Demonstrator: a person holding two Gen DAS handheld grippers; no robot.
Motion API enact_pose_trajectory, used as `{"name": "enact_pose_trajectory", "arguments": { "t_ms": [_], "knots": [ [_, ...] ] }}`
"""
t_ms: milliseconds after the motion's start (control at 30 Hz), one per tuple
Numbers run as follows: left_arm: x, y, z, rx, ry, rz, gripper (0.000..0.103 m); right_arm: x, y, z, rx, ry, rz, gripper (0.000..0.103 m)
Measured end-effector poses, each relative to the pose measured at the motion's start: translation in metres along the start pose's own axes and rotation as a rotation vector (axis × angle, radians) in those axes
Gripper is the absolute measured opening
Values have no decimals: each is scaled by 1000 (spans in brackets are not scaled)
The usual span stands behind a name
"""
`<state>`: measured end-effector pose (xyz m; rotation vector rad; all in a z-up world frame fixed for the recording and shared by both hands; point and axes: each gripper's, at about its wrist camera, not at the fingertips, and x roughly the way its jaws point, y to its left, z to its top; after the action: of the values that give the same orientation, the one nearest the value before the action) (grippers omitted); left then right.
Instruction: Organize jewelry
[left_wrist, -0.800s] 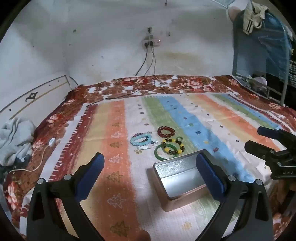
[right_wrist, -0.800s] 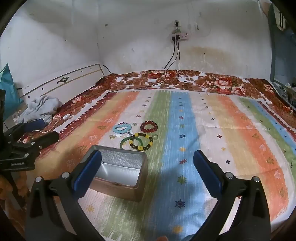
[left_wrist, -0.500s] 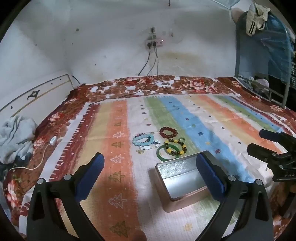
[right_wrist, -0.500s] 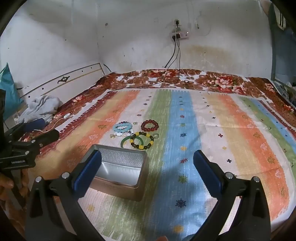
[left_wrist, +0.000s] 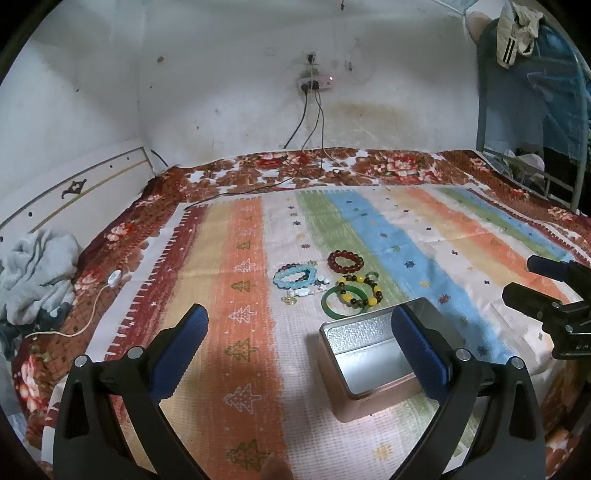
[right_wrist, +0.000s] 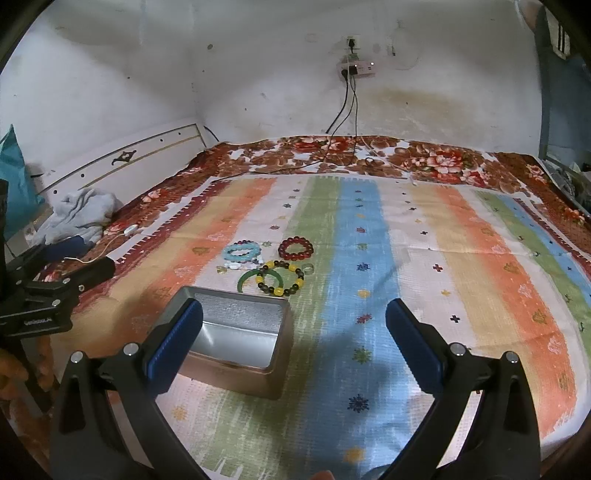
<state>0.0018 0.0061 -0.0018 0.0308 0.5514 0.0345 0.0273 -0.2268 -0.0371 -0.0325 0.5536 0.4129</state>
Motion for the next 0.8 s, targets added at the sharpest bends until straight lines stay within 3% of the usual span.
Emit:
{"name": "enact_pose_trajectory", "arguments": {
  "t_ms": [800],
  "knots": [
    [0, -9, -5, 18, 22, 7, 97, 0, -6, 2, 5, 9, 11, 98]
  ]
}}
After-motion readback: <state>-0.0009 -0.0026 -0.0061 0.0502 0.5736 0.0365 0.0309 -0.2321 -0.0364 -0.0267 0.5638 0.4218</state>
